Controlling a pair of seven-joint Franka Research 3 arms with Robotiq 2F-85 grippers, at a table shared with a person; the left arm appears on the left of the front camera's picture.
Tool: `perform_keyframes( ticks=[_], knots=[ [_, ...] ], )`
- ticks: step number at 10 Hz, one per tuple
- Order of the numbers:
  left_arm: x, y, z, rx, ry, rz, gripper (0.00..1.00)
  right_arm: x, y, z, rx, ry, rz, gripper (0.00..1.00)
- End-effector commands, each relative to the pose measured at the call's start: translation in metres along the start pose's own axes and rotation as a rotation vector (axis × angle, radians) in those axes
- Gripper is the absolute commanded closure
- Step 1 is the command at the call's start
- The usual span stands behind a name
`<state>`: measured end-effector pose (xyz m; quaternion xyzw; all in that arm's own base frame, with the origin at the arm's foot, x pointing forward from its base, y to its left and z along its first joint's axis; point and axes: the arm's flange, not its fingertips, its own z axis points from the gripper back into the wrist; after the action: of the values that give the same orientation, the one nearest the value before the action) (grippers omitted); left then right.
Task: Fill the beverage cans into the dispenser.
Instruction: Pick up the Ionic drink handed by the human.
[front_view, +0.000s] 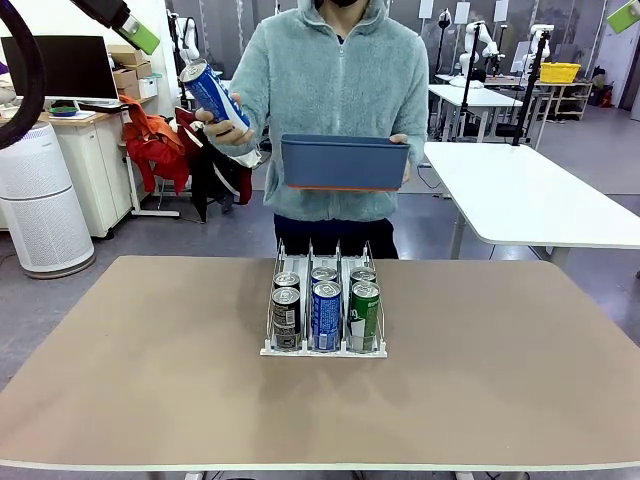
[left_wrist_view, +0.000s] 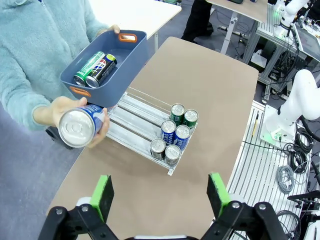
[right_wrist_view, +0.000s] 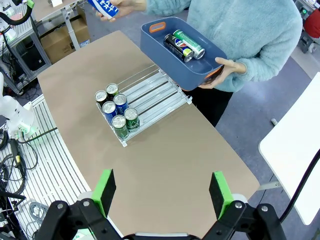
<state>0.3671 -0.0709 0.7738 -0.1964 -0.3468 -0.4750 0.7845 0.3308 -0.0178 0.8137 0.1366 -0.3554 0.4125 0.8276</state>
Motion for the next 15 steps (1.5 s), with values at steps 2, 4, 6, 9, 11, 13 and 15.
perform_keyframes(
  ticks=[2, 4, 6, 9, 11, 13, 15],
  knots=[
    [-0.001, 0.000, -0.001, 0.004, 0.003, -0.001, 0.00, -0.001, 0.000, 0.000, 0.007, 0.002, -0.004, 0.00],
    [-0.001, 0.000, -0.001, 0.004, 0.003, -0.001, 0.00, -0.001, 0.000, 0.000, 0.007, 0.002, -0.004, 0.00],
    [-0.001, 0.000, -0.001, 0.004, 0.003, -0.001, 0.00, -0.001, 0.000, 0.000, 0.007, 0.002, -0.004, 0.00],
    [-0.001, 0.000, -0.001, 0.004, 0.003, -0.001, 0.00, -0.001, 0.000, 0.000, 0.007, 0.002, -0.004, 0.00],
    [-0.001, 0.003, 0.002, 0.033, 0.022, -0.012, 0.00, -0.001, 0.000, 0.000, 0.007, 0.002, -0.004, 0.00],
    [0.000, 0.016, -0.011, 0.098, 0.053, -0.016, 0.00, -0.001, 0.000, 0.000, 0.007, 0.002, -0.004, 0.00],
    [-0.002, 0.030, -0.029, 0.135, 0.087, -0.028, 0.00, -0.001, 0.000, 0.000, 0.007, 0.002, -0.004, 0.00]
  ],
)
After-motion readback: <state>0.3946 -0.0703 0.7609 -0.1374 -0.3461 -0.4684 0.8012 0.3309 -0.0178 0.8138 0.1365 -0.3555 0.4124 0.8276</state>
